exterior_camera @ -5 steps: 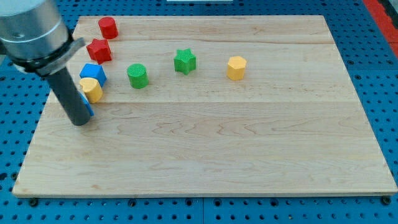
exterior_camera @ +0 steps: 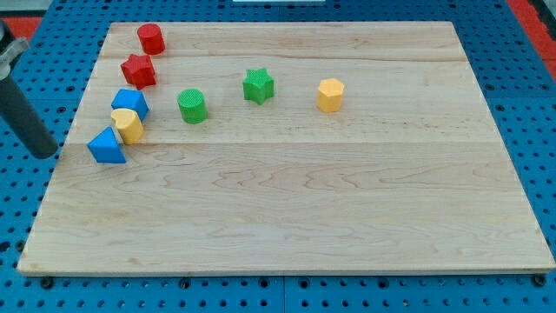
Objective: Slide yellow heart closer to the green circle
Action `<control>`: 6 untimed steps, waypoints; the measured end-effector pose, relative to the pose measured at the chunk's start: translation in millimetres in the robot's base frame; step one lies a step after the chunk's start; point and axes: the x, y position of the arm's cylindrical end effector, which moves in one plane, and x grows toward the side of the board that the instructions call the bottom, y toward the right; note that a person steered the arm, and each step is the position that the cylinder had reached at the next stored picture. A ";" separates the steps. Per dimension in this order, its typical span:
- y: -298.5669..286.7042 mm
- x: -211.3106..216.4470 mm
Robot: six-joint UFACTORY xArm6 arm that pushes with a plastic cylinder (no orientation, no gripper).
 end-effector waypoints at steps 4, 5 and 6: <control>34.3 -21.6; 61.4 -39.6; 73.9 -48.2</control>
